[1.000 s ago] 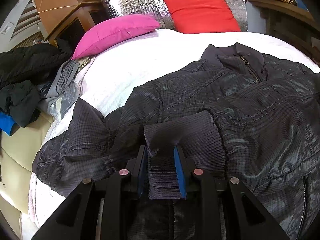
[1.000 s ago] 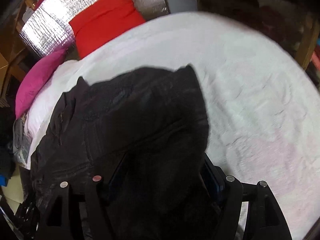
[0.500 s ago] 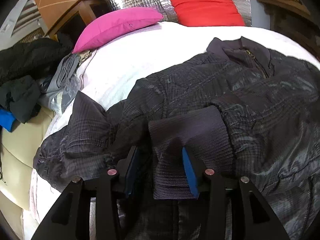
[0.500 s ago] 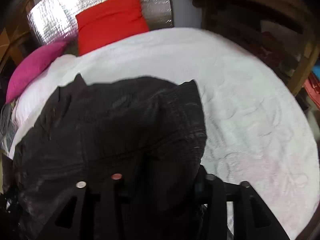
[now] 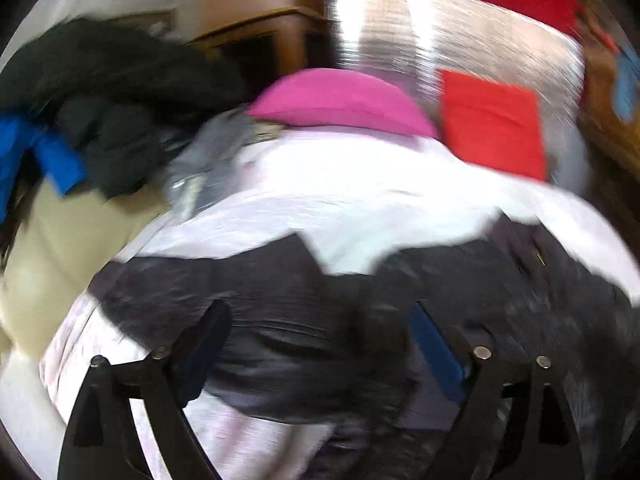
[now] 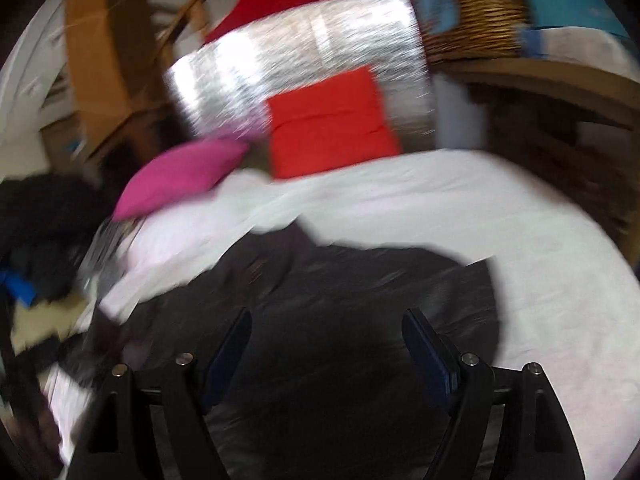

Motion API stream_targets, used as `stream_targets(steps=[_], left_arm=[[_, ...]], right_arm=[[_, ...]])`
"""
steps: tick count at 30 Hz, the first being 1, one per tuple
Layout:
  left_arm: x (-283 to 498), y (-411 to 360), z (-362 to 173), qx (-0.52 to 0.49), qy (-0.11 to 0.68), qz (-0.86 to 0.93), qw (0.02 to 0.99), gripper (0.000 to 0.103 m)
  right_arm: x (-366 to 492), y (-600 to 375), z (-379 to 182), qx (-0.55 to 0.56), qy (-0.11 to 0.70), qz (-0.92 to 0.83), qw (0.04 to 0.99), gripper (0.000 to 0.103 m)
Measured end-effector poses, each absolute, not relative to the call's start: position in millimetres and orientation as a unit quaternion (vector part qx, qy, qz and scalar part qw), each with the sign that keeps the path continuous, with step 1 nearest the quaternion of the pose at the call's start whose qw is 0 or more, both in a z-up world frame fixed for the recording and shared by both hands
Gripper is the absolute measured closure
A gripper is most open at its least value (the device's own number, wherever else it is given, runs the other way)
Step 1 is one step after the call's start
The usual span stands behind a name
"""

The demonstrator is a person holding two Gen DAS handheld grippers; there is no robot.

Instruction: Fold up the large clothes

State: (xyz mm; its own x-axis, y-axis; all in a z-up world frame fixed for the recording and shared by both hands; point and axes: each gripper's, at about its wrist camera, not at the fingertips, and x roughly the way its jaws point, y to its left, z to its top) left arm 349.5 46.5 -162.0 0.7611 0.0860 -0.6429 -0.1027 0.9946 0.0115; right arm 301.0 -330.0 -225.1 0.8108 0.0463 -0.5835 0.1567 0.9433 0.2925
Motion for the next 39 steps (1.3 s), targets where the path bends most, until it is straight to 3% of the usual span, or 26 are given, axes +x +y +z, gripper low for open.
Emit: stream_targets(steps=[9,20,21,23,25,30,34,39], left_arm=[[371,190,-186,-0.162,0.389,0.192,0.886,0.012],[382,331,-238,-0.262,0.404,0.262,0.836,0.014],[385,340,-244,-0.271,0.404,0.257,0.835,0.016],[393,354,-253,-0.280,0.409,0.250,0.832,0.032],[402,367,-265,-0.298,0.417,0.242,0.824,0.040],[412,380,-278,-0.318,0.414,0.237,0.819,0.045],[415,382,-280,-0.323,0.401,0.230,0.826,0.057],[407,380,-266,-0.321,0.375,0.228,0.839,0.085]], right_arm=[[342,-267,-299,0.126,0.453,0.024,0.882,0.027],[336,-287,-264,0.155,0.373,0.026,0.914,0.027],[334,-286,-264,0.153,0.370,0.021,0.916,0.027],[333,-285,-260,0.145,0.364,0.017,0.920,0.027],[331,-284,-258,0.139,0.358,0.016,0.923,0.027],[330,-285,-255,0.126,0.357,0.015,0.926,0.027],[335,-283,-262,0.118,0.367,0.009,0.923,0.027],[333,-287,-261,0.126,0.362,0.003,0.923,0.027]])
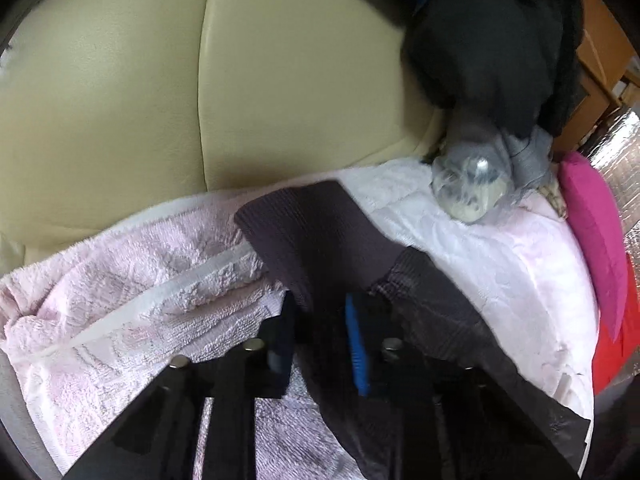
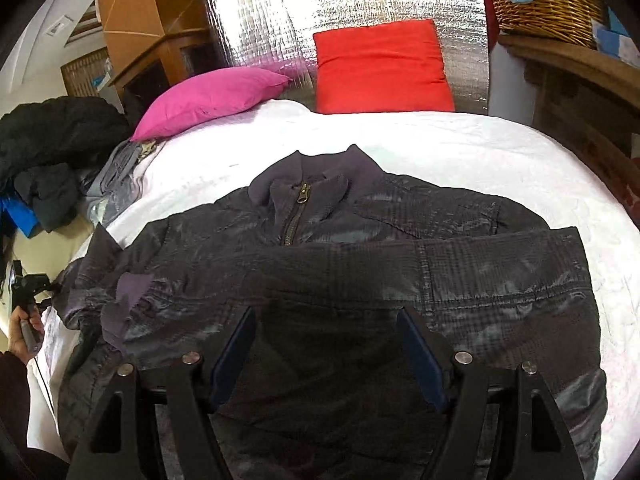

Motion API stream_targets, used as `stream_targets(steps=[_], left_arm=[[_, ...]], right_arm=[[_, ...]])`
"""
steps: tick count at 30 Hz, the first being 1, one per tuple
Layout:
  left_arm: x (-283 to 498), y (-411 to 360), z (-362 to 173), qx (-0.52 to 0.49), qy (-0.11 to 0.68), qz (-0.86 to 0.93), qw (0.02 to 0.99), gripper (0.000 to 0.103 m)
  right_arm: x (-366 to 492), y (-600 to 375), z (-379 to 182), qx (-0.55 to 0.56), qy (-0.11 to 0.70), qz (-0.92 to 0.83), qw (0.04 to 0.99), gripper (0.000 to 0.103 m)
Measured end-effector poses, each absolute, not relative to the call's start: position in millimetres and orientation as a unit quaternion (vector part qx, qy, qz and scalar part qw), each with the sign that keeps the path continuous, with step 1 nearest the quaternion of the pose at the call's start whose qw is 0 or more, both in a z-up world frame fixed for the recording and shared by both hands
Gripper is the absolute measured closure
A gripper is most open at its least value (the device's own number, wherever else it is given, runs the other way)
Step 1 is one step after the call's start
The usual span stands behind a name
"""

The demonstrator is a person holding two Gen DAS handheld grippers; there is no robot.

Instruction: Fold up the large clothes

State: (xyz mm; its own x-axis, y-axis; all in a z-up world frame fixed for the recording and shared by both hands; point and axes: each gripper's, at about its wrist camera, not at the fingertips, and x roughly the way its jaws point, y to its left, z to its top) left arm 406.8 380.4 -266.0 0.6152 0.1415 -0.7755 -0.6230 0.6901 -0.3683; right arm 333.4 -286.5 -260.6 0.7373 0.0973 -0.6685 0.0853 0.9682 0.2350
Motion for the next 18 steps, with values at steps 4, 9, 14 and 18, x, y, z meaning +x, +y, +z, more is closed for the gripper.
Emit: stream_targets(steps=[4,9,14,18], left_arm=[[403,354,-232,-0.274,0.356,0.221,0.865,0.090],[388,288,-176,-0.213,0.316,0.167,0.909,0.094],[359,189,-124,-0.146,0.279,0.071,0.946,0.095],[336,94,-107,-0.091,0.285,-0.025,0.954,0.095]], right_arm=[[327,-290,-254,0.132,0.352,0.001,0.927,0.027],[321,-299,-249,0.152,0.345,-0.010,0.926,0.027],[315,-322,-245,0.205,0.335,-0.023,0.919,0.027],[307,-343,-246,0.244,0.333,-0.029,0.910,0.027]])
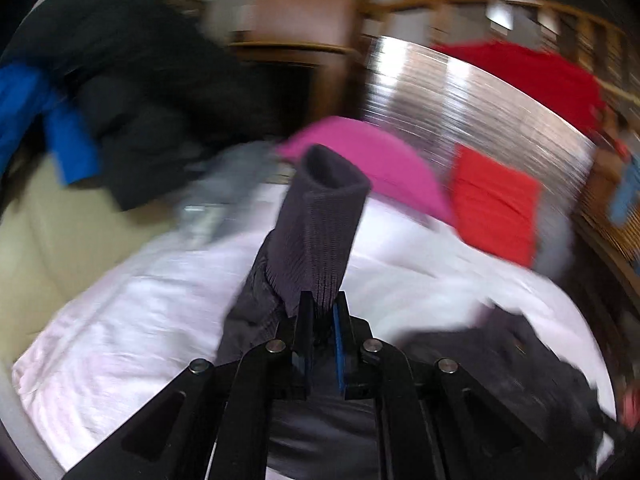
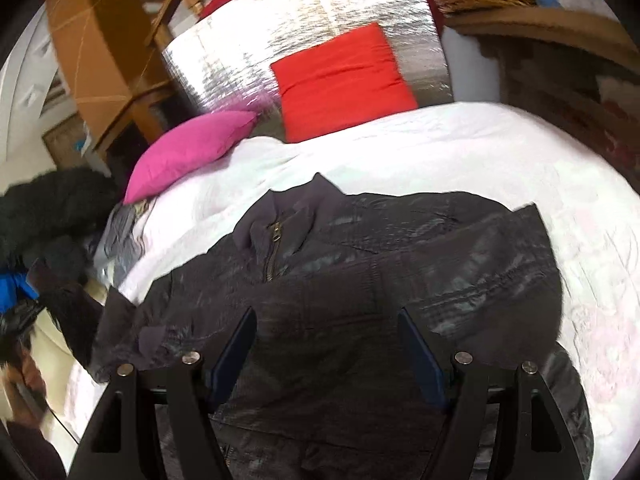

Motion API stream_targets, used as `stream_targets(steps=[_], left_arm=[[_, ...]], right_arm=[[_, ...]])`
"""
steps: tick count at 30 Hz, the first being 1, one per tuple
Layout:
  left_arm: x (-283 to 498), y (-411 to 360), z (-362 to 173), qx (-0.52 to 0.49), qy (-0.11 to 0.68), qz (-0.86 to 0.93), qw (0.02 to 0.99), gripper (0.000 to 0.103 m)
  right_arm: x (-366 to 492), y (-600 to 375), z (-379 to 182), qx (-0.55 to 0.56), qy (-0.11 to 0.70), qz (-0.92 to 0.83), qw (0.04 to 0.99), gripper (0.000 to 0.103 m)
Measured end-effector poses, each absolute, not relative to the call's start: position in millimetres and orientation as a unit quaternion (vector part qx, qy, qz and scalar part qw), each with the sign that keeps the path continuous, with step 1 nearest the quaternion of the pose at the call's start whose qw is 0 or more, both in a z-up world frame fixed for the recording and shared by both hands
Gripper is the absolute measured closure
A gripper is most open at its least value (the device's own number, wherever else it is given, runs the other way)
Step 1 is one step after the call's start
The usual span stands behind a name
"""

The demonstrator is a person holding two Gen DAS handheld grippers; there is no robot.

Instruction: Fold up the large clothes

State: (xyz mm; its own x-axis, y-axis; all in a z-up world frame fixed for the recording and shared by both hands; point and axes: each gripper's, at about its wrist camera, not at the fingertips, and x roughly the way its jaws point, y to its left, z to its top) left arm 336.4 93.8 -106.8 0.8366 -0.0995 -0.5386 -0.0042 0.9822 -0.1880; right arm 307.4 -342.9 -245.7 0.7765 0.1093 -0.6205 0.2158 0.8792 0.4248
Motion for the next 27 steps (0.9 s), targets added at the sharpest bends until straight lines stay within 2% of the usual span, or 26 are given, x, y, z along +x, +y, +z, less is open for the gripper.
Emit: stream_targets(steps=[7,13,15,16,17,19,23,25,27], left_arm=[[315,-54,-145,0.001,0.352,-0.143,0.925,0.095],[309,-105,-201,0.047,0.457,-0.171,0.872,0.092],[301,-109,-200,0.047,0.461,-0.187,0.866,0.085],[297,-109,-193,0.045,0.457,-0.200,0.865,0.071],[290,-107,-182,0.035,0.450,-0.219,0.865,0.049],[275,-96,-161,0.015,0.420,-0.244,0.874,0.036],[255,-72,-110,0.014,0.334,-0.280,0.900,0.033],[253,-53,-94,0.017,0.286,-0.245,0.926,0.033],[263,-37,-90,0.009,0.271,-0.194,0.943,0.033]], right_arm=[[301,-379,-256,0.311,0.335,-0.034,0.889,0.027],[302,-390,-261,0.376,0.337,0.016,0.863,0.027],[306,-386,-263,0.393,0.345,0.052,0.851,0.027],[308,-382,-264,0.398,0.348,0.064,0.846,0.027],[311,-378,-265,0.401,0.352,0.077,0.842,0.027],[316,-370,-267,0.409,0.356,0.102,0.834,0.027],[325,-351,-275,0.441,0.360,0.155,0.807,0.027],[329,-341,-280,0.452,0.368,0.170,0.795,0.027],[334,-332,-286,0.463,0.374,0.184,0.782,0.027]])
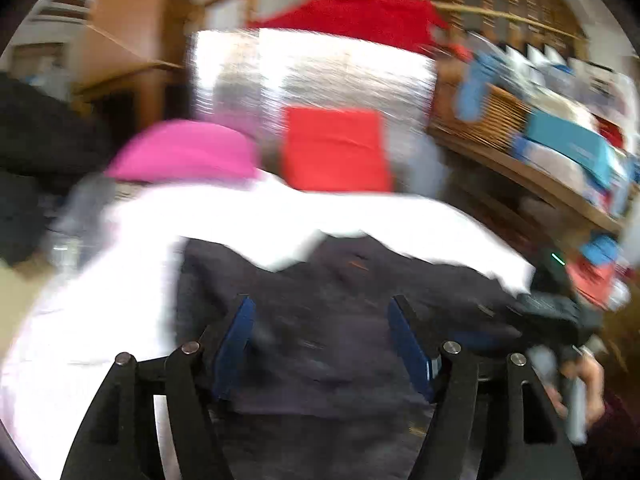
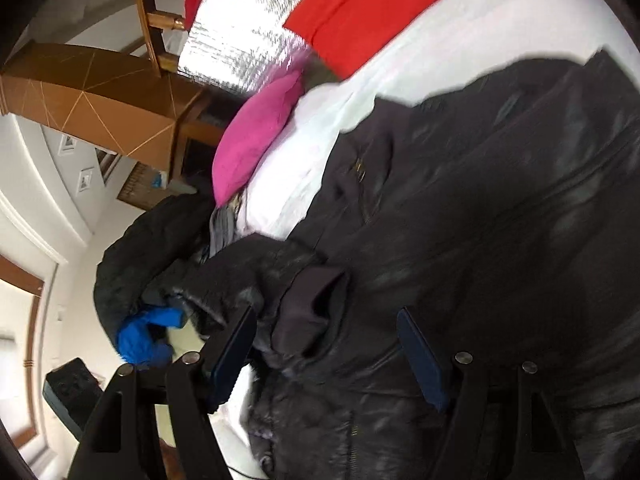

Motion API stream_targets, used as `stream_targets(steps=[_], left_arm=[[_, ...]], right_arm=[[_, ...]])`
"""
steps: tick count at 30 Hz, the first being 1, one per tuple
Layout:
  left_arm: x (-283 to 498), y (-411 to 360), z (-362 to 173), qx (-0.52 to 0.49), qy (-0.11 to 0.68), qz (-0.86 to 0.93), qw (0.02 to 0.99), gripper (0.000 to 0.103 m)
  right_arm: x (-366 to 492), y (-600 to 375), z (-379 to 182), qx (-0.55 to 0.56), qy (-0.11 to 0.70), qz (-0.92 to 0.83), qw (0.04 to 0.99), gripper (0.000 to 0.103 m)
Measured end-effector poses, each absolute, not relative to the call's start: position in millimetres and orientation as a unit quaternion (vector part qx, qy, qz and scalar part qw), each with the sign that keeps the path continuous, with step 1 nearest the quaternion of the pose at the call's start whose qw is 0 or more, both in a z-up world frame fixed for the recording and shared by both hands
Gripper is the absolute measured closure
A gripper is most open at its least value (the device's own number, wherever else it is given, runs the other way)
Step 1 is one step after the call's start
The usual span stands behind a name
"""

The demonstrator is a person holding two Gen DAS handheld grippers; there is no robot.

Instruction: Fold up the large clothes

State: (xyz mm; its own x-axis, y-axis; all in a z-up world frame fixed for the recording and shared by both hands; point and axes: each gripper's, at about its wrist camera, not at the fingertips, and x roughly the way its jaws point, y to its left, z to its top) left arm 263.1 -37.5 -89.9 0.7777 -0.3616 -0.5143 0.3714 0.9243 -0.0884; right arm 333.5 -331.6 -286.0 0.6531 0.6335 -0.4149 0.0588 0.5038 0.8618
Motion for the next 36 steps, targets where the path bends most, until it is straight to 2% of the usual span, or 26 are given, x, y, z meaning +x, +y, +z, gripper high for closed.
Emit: stream_targets(steps=[6,8,12,16,17,19,20,21,24,30,33,35,36], left_arm=[[316,24,-122,-0.065,0.331,-0.057,0.940,0.033],[328,37,-135,-0.085,0.357,-0.044,0.929,0.037],[332,38,-163,-0.074,0.406,-0.035,0.910,0.045],[338,32,-183,-0.063,0.442,-0.049,0.893,0.045],[337,31,-184,-0.063,0.449,-0.056,0.890,0.045],[337,29,-191,-0.060,0.464,-0.066,0.881,0.045],[333,27,-191,-0.057,0.466,-0.066,0.880,0.045],[333,25,-190,-0.052,0.466,-0.064,0.881,0.045],[332,24,-185,-0.050,0.458,-0.060,0.885,0.045],[331,19,-179,-0.046,0.440,-0.061,0.895,0.046],[326,7,-175,-0.026,0.427,-0.064,0.902,0.045],[326,0,-176,-0.018,0.427,-0.062,0.902,0.045],[326,-5,-177,-0.016,0.430,-0.062,0.901,0.045]], right_arm=[[349,-302,-285,0.487,0.353,0.225,0.767,0.027],[358,-294,-284,0.477,0.354,0.216,0.775,0.027],[380,-278,-296,0.485,0.370,0.203,0.766,0.027],[399,-261,-305,0.473,0.386,0.184,0.770,0.029],[403,-254,-304,0.461,0.389,0.180,0.777,0.037],[408,-245,-304,0.438,0.397,0.171,0.789,0.062],[407,-242,-305,0.423,0.403,0.158,0.796,0.080],[406,-240,-305,0.412,0.405,0.147,0.803,0.084],[390,-247,-285,0.391,0.372,0.126,0.832,0.093],[338,-302,-227,0.358,0.273,0.057,0.891,0.095],[322,-347,-227,0.370,0.270,0.021,0.889,0.095],[323,-365,-238,0.394,0.295,0.042,0.870,0.095],[324,-369,-245,0.414,0.308,0.062,0.854,0.091]])
